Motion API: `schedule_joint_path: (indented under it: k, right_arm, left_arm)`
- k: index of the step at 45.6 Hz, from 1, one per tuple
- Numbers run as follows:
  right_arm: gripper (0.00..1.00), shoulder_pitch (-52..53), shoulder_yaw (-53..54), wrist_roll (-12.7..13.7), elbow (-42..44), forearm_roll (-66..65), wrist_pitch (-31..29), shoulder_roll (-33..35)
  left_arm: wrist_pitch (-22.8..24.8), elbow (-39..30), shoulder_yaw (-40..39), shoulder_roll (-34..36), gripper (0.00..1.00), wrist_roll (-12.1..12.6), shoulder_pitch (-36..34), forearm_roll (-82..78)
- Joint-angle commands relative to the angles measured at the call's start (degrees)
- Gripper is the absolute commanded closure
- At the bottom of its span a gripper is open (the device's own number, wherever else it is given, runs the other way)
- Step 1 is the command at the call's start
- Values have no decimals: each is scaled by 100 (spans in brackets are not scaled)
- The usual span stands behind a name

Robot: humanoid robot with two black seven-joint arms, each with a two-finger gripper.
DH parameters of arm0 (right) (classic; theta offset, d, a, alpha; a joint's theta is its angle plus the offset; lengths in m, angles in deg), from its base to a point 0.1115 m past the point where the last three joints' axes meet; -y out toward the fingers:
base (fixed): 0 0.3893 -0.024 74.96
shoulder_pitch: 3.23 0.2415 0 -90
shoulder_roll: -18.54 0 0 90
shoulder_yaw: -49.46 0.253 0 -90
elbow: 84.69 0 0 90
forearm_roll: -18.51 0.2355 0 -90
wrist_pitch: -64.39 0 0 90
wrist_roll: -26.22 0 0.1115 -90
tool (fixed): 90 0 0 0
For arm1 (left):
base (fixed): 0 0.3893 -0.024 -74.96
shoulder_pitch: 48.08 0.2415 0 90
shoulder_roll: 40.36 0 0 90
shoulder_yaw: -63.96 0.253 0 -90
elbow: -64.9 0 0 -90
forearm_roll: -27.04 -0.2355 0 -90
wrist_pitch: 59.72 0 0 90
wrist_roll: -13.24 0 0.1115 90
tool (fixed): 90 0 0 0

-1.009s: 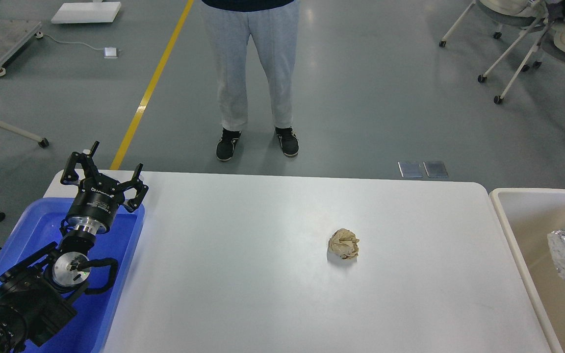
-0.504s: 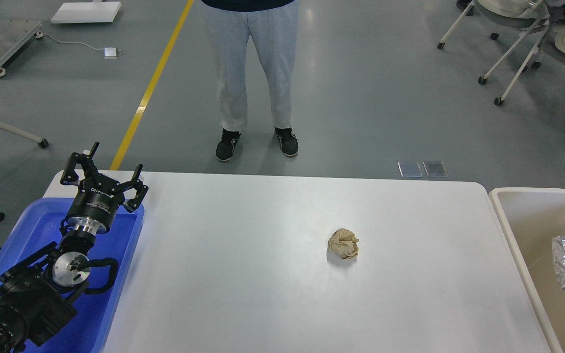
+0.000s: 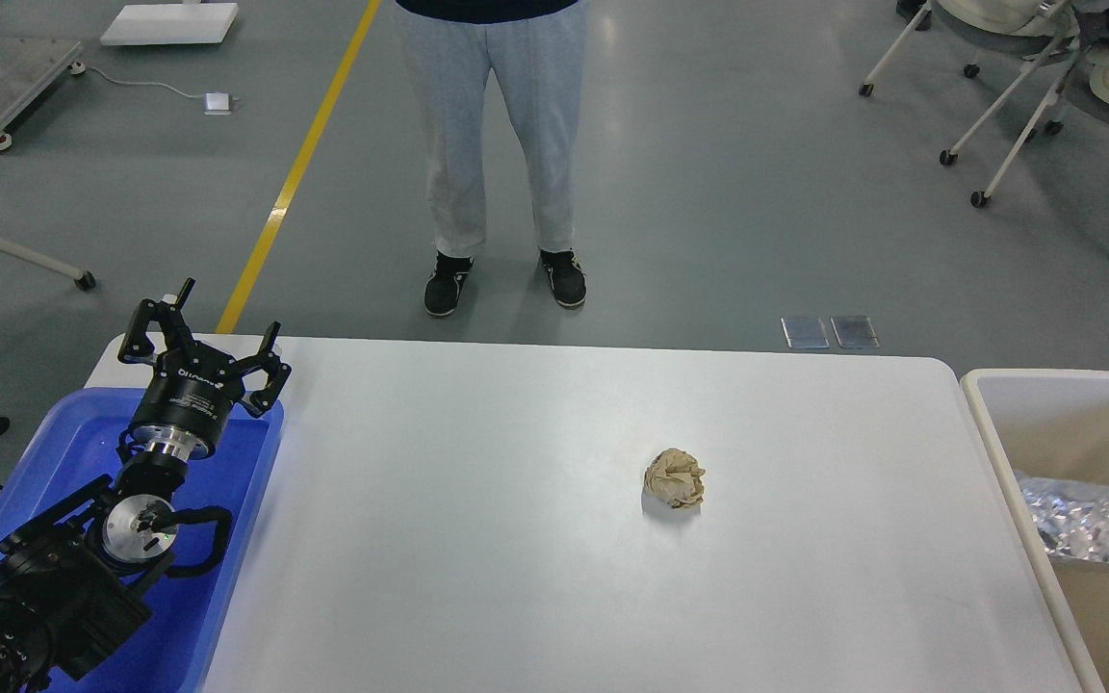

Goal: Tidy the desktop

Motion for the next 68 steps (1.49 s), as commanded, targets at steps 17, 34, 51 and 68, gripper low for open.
schedule_joint_path:
  k: [17, 34, 51, 68]
  right_arm:
    - [1, 226, -71, 1, 7, -5, 190, 42]
    - [1, 288, 910, -16, -1353, -5, -92, 1130]
    - [1, -370, 4242, -342, -3744, -1033, -531, 1650]
    - [1, -1311, 5870, -342, -5724, -2387, -584, 684]
  left_arm:
    - [0, 0, 0, 0, 0, 0, -8, 0]
    - [0, 0, 0, 0, 0, 0, 1, 0]
    - [0, 0, 0, 0, 0, 0, 1, 0]
    - [0, 0, 0, 0, 0, 0, 1, 0]
